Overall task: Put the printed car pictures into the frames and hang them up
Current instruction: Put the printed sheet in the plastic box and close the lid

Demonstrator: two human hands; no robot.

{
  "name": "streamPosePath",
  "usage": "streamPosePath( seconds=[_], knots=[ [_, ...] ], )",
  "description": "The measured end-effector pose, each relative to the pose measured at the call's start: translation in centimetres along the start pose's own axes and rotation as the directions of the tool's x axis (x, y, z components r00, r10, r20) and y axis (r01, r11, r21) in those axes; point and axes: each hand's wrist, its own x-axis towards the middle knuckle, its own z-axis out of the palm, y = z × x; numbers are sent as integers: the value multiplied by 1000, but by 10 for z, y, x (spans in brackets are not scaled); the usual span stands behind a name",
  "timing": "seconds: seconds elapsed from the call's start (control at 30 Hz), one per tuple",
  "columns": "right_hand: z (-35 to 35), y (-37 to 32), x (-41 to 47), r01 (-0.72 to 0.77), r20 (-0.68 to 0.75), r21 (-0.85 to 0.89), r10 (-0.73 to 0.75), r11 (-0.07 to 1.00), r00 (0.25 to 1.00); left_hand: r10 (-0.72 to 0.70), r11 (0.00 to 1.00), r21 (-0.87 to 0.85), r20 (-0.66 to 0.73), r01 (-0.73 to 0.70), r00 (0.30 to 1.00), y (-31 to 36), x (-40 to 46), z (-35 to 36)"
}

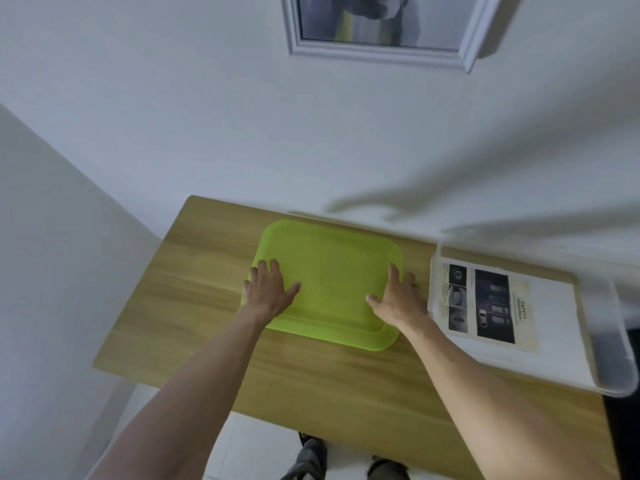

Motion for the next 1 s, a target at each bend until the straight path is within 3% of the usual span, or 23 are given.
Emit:
streamPosePath(
  seconds=[0.2, 0.33, 0.5, 0.77, 1.0],
  knots=[
    [18, -1, 4, -164, 42, 237, 159, 957, 986, -173, 941, -277, 110, 197, 979, -29, 14, 3],
    [15, 1, 8, -254, 72, 456, 249, 853, 966, -224, 863, -422, 171, 277, 959, -40, 26, -5],
    [11, 7, 10, -240, 97, 592, 228, 769, 969, -250, 783, -519, 242, 343, 937, -62, 27, -17],
    [-26, 26, -1, -152, 31, 648, 175, 746, 984, -136, 738, -625, 233, 255, 963, -55, 22, -43],
    [-69, 102, -24, -122, -67, 662, 221, 739, 973, -21, 695, -703, 191, 152, 981, 33, -9, -55]
  ],
)
